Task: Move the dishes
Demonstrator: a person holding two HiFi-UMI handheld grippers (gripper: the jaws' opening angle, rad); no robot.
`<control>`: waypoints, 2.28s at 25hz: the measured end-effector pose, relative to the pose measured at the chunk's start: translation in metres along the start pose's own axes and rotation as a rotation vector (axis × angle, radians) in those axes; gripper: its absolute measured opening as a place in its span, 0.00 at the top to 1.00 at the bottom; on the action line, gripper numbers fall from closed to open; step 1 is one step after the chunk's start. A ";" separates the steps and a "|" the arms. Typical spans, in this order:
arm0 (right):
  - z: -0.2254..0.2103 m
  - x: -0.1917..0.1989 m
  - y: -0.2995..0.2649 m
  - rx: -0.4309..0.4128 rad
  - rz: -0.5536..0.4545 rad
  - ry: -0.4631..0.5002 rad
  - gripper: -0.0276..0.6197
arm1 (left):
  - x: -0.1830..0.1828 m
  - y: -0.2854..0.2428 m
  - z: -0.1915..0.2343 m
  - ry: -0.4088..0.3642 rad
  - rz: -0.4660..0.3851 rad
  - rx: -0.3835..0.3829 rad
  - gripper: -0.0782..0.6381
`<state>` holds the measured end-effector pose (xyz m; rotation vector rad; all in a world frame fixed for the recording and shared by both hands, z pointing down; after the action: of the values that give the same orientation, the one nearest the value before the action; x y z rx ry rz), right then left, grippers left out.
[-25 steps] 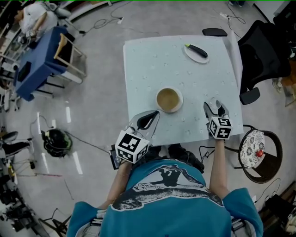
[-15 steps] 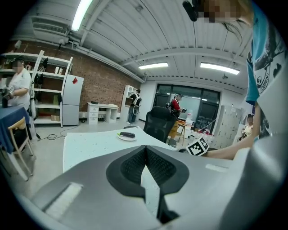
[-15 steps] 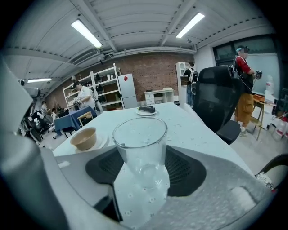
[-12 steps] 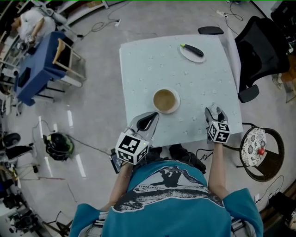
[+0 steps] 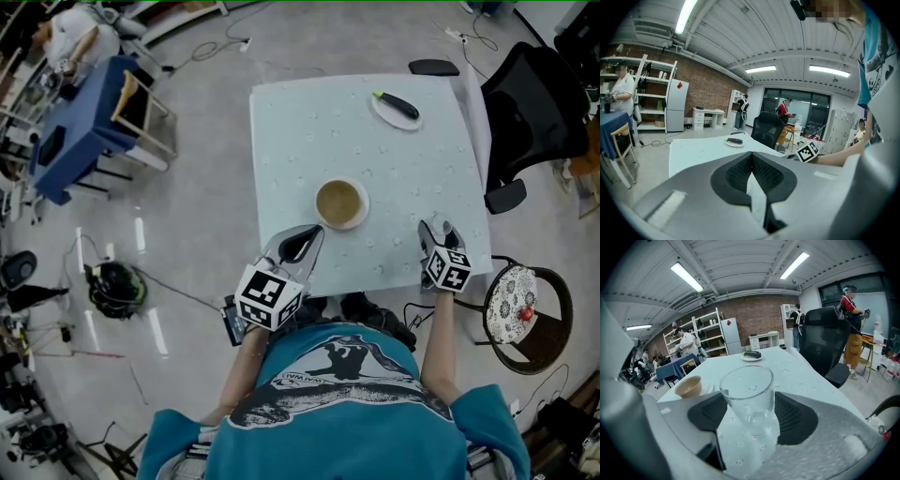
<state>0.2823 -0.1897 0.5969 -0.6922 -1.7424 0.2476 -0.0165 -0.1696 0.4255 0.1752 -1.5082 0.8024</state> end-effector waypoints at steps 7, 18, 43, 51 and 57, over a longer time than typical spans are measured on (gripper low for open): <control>0.012 -0.040 0.029 0.005 -0.104 0.069 0.46 | 0.005 0.007 0.010 0.019 -0.001 -0.017 0.87; 0.081 -0.099 0.024 -0.136 -0.126 0.297 0.47 | 0.012 0.012 0.023 0.045 -0.002 -0.039 0.87; 0.253 0.033 -0.109 -0.597 0.456 0.846 0.64 | 0.036 0.055 0.086 0.152 -0.015 -0.234 0.87; 0.244 0.050 -0.127 -0.548 0.550 0.931 0.91 | 0.039 0.061 0.101 0.175 -0.023 -0.270 0.87; 0.244 0.035 -0.123 -0.564 0.534 0.954 0.93 | 0.042 0.063 0.109 0.189 -0.019 -0.282 0.87</control>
<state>0.0093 -0.2228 0.6160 -1.4034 -0.6708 -0.2158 -0.1460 -0.1704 0.4520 -0.0945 -1.4200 0.5665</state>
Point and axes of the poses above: the fingertips, and each gripper's own axes: y backward along the fingers, z to its left, x out of its underside, the point moved 1 cm from there along y, backward along the fingers, and after that the axes turned 12 degrees about -x, right-handed, at the moved point
